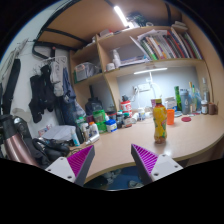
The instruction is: Pour water
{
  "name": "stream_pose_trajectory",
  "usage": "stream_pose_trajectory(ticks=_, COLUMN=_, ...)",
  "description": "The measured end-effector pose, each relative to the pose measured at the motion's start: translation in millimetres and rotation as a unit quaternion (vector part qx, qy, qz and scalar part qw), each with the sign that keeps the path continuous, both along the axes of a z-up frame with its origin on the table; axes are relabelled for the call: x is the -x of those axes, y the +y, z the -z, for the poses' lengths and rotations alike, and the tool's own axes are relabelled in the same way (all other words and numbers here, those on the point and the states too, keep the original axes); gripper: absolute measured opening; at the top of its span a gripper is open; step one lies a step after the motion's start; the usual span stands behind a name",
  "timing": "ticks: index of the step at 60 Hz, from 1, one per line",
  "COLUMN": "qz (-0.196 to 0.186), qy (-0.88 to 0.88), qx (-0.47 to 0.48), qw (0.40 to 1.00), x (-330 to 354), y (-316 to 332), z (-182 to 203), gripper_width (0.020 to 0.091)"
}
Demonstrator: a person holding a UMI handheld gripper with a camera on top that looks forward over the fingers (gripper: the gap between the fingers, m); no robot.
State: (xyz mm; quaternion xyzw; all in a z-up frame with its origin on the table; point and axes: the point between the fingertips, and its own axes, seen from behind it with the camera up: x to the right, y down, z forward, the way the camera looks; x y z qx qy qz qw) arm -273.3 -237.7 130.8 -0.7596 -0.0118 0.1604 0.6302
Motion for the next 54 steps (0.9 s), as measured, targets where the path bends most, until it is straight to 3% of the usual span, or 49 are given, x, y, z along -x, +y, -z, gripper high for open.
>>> stream_pose_trajectory(ticks=20, qz=0.004, qy=-0.010, qx=-0.028, qw=1.000, x=-4, y=-8, z=-16, gripper_width=0.0812)
stream_pose_trajectory(ticks=33, qz=0.067, qy=-0.069, qx=-0.051, qw=0.994, x=-88, y=33, z=-1, gripper_width=0.0810)
stream_pose_trajectory(ticks=47, qz=0.150, qy=-0.083, qx=-0.049, qw=0.984, x=-189, y=123, z=29, gripper_width=0.0814)
stream_pose_trajectory(ticks=54, qz=0.146, qy=-0.077, qx=-0.038, qw=0.986, x=-200, y=167, z=43, gripper_width=0.0813)
